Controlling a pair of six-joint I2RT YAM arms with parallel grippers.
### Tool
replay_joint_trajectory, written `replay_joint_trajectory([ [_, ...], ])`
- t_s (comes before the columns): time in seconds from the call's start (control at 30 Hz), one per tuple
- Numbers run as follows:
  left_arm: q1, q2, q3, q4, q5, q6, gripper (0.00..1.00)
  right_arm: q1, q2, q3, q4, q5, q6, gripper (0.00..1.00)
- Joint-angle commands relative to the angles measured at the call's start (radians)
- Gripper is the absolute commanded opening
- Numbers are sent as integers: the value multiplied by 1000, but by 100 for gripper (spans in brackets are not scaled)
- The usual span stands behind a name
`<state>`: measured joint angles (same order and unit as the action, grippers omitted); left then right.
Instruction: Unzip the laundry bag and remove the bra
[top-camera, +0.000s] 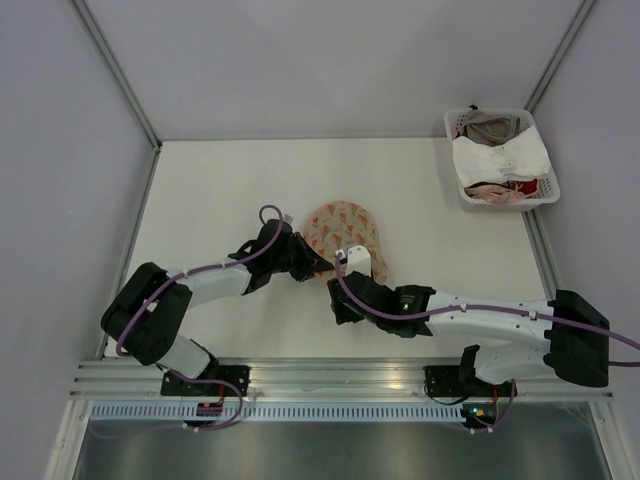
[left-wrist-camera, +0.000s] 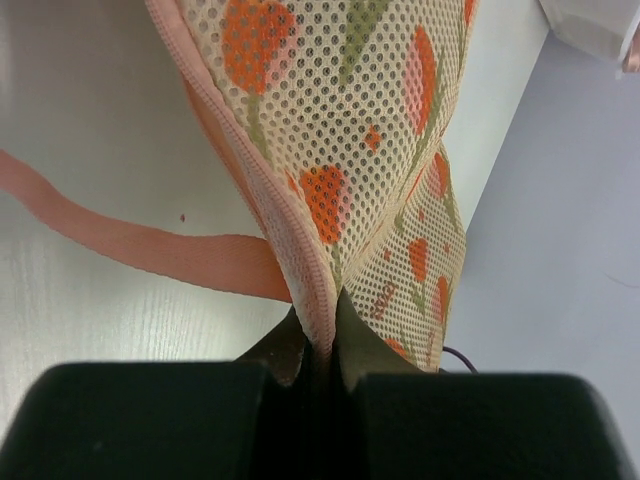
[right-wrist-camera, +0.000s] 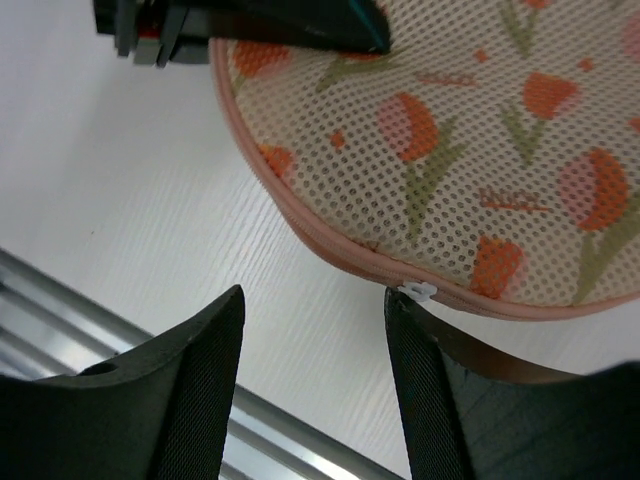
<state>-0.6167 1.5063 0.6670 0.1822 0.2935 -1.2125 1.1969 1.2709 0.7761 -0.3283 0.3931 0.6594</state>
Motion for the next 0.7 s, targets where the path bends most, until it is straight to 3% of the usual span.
replay_joint_trajectory([
  [0.0, -5, 8, 26, 48, -24, -64, 2, 4, 40, 90, -87, 226, 63, 63],
  [0.33, -5, -4, 28, 25, -37, -38, 2, 4, 81, 117, -190, 322, 115, 59],
  [0.6, -5, -12, 29, 33, -22, -24, 2, 4, 71, 111, -184, 362, 98, 40],
  [0.67, -5, -12, 29, 31, -19, -21, 2, 4, 67, 109, -178, 359, 92, 28],
])
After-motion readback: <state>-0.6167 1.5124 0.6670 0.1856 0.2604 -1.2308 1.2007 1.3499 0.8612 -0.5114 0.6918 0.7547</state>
